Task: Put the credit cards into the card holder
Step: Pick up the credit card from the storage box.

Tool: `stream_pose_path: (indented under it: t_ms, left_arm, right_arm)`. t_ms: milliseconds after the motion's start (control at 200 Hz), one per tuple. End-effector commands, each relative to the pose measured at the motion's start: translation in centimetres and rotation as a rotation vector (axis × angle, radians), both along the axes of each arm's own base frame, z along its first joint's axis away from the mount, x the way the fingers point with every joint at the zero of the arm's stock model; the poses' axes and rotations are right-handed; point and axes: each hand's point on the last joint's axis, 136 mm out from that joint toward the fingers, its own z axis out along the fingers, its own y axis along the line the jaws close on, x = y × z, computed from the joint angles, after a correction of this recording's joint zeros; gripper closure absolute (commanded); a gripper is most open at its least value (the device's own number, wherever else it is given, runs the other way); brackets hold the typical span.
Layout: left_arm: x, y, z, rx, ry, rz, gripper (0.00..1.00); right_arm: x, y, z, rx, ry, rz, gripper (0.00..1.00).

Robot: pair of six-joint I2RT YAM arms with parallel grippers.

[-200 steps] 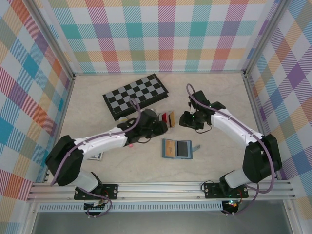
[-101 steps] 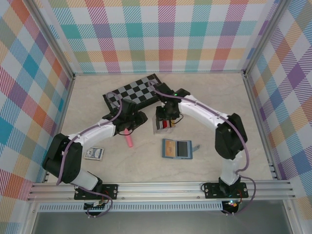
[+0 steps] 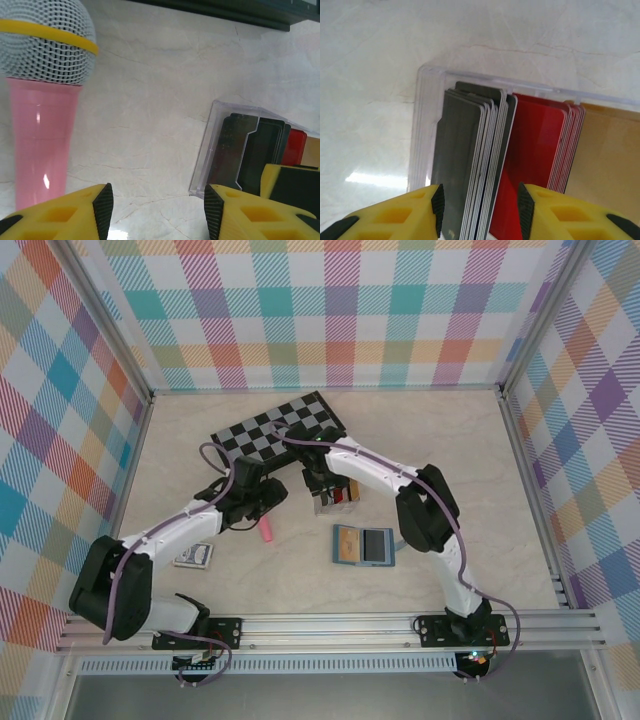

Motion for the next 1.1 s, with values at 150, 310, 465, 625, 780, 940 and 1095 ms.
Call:
stream_pose_path:
  t_ms: [150,310,465,625,780,940,1095]
  left_arm:
    - [-1.0,3.3,0.1,0.053,-0.017,0.107,0.45]
    - [-1.3,3.8,0.4,0.055,-0.034,0.130,0.43]
    - [-1.5,4.0,0.4,0.055,-0.035,0.131,0.41]
    - [-1.5,3.7,0.2,0.048,-0.027,0.124,0.41]
    - [-1.4,3.6,0.1,0.040,-0.024,0.122,0.41]
    - [-1.6,3.6,0.0,0.045,-0.018,0.117,0.41]
    - [-1.8,3.7,-0.2,0.046,-0.014,0.118,0.41]
  right_arm:
    - [0.0,-0.7,-0.9,-0.139,-0.023,0.023,0.54]
    - [0.5,-1.5,-0.8,-0.217,-0.071,0.017,0.54]
    - [1.0,-2.4,0.4,-0.273,-0.127,0.026,0.57]
    - [1.0,-2.7,1.1,-0.274,-0.138,0.040,0.63]
    - [0.5,-2.6,0.4,-0.250,-0.111,0.048,0.71]
    - [-0.1,-2.5,-0.5,-0.229,-0.071,0.041,0.81]
    - [0.0,-2.7,0.1,-0.223,-0.083,0.033,0.84]
